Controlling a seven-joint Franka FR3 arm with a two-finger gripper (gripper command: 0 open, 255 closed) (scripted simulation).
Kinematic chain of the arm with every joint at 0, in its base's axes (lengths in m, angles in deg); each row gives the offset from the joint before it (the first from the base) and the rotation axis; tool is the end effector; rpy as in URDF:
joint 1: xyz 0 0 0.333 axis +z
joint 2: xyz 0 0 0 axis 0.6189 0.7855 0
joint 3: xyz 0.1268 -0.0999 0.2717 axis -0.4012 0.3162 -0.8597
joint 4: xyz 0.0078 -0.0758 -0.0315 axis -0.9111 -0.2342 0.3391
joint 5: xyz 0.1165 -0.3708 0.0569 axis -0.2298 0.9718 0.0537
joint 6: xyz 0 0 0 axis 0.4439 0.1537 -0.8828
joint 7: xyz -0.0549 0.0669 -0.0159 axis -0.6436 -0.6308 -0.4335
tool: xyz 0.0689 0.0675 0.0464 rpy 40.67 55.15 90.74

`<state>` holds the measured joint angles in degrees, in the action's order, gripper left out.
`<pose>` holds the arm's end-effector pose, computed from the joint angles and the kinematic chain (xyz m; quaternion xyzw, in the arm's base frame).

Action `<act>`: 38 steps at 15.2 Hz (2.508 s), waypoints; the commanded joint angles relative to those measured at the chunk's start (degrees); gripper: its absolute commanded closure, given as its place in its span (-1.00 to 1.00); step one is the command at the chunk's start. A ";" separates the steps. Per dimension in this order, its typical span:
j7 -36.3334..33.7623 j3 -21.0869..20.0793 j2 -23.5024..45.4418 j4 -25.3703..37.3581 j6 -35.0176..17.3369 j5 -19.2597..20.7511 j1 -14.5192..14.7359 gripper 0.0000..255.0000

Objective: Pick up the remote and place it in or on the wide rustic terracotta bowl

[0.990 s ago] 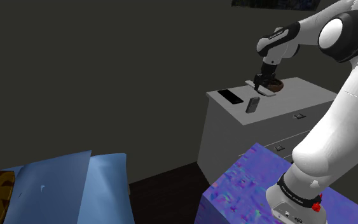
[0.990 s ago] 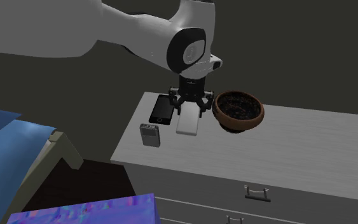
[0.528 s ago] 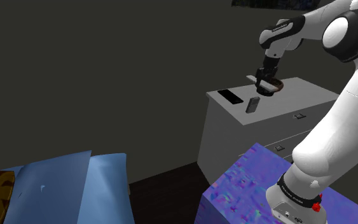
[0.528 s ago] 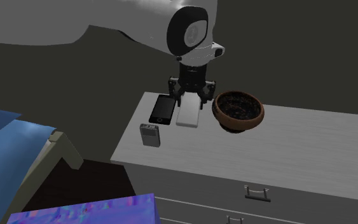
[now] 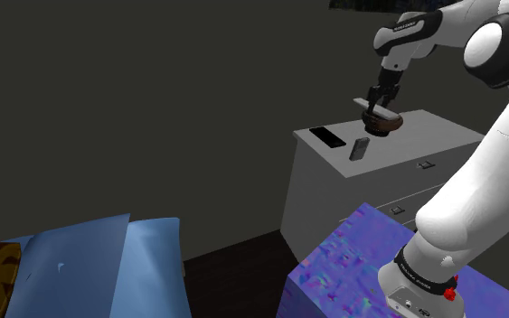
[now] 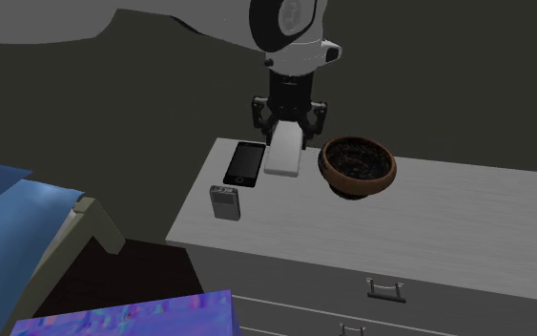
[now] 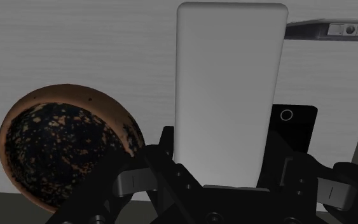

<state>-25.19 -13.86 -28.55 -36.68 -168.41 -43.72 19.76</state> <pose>0.3989 -0.4090 0.4991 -0.9879 0.1550 -0.0001 0.0039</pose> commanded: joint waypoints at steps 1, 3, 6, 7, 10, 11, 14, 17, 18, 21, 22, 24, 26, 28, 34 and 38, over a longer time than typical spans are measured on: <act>-0.10 -0.01 -0.22 1.25 1.45 0.12 0.02 1.00; 1.46 0.60 1.77 3.60 2.07 -0.87 -0.71 1.00; 6.00 2.06 8.13 11.00 4.06 -4.15 -3.42 1.00; 7.43 2.39 10.36 13.72 4.89 -5.31 -4.53 1.00; 11.31 2.90 17.41 22.82 7.94 -8.85 -8.50 1.00; 12.43 2.90 19.90 26.25 9.18 -10.03 -10.06 1.00; 15.14 2.48 28.06 38.33 13.76 -13.56 -15.46 1.00; 16.38 1.42 35.68 50.12 17.97 -16.22 -20.76 1.00; 16.47 1.45 35.39 48.80 16.99 -16.12 -20.44 1.00; 16.75 1.54 34.73 45.24 14.21 -15.95 -19.58 1.00; 16.84 1.56 34.58 44.17 13.33 -15.91 -19.34 1.00; 17.01 1.58 34.35 42.16 11.63 -15.88 -18.91 1.00; 17.18 1.57 34.21 40.33 9.99 -15.88 -18.54 1.00; 17.34 1.55 34.16 38.64 8.42 -15.92 -18.22 1.00; 17.51 1.50 34.19 36.99 6.80 -16.00 -17.93 1.00; 17.51 1.50 34.19 36.99 6.80 -16.00 -17.93 1.00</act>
<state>-7.68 -12.36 5.65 0.31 -161.61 -59.71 1.84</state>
